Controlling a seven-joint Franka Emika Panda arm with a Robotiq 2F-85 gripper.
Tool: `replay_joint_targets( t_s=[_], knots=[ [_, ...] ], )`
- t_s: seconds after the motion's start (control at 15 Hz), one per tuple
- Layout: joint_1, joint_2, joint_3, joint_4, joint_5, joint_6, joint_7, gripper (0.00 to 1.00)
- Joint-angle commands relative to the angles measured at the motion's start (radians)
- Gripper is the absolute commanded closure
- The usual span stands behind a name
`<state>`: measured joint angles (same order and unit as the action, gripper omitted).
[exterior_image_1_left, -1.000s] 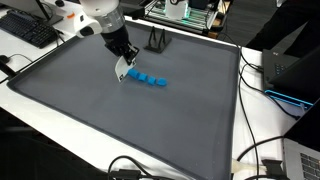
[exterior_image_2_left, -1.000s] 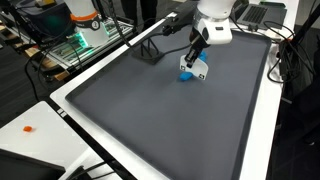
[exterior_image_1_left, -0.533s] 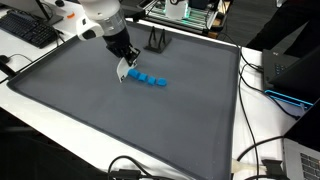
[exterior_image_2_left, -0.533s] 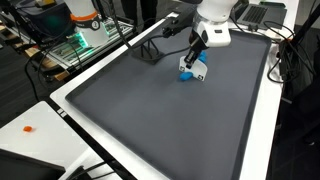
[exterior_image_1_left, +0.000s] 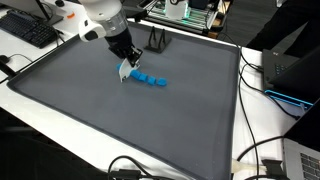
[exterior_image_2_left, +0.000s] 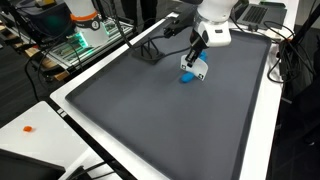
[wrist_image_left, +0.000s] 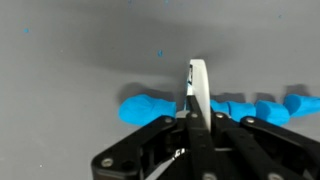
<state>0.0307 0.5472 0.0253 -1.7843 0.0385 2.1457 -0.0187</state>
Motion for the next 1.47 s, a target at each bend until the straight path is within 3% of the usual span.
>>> replay_joint_targets(
  t_s=[0.0,0.6,1.13,1.4],
  knots=[
    [-0.006,0.012,0.011,-0.018,0.01,0.008,-0.012,0.99],
    [-0.008,-0.09,-0.006,-0.063,0.003,0.009,0.012,0.99],
    [-0.05,-0.271,-0.004,-0.2,0.172,0.053,0.094,0.99],
    [-0.032,-0.347,-0.017,-0.282,0.214,0.052,0.23,0.99]
  ],
)
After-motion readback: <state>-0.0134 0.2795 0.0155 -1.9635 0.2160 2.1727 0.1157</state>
